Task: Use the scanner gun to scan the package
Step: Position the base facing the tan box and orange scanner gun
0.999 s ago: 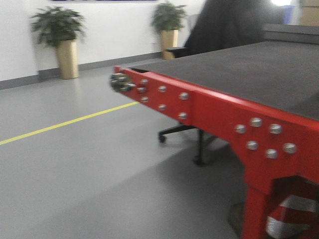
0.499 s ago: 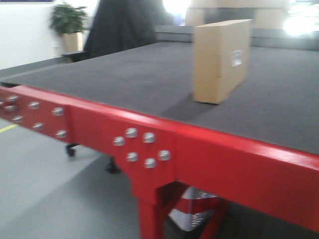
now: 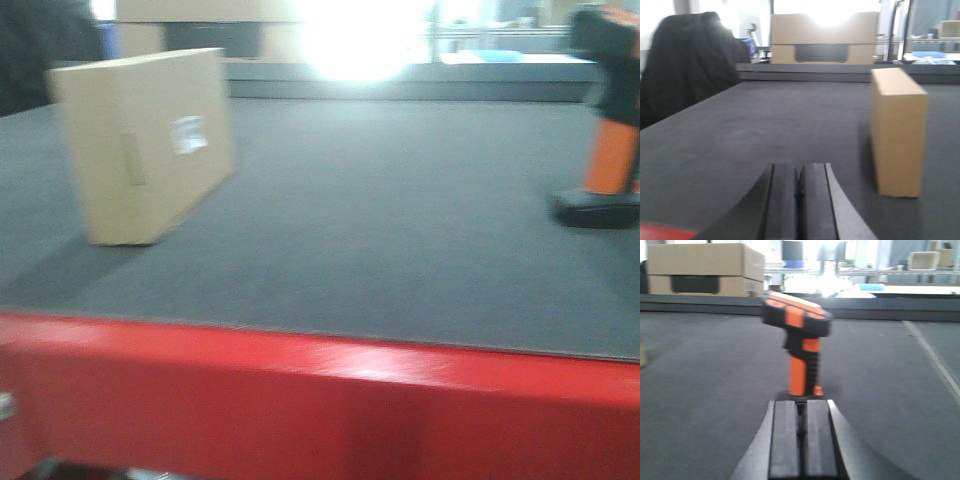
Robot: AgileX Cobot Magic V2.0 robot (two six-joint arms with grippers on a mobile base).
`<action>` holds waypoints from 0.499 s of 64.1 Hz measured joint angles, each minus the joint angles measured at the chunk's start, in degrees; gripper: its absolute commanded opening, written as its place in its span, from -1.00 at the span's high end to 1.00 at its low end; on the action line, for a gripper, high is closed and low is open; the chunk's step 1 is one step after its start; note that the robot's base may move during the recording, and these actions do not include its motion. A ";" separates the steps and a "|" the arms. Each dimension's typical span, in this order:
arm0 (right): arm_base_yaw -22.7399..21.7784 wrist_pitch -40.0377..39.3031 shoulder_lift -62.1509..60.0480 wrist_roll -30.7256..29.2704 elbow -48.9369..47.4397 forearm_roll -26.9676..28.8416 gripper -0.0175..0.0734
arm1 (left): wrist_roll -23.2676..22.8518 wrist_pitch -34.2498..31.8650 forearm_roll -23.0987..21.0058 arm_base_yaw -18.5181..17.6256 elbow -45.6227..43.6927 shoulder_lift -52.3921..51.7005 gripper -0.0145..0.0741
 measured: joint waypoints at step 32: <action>-1.55 0.00 0.00 0.00 0.00 0.00 0.95 | 0.00 0.00 0.00 0.00 0.00 0.00 0.92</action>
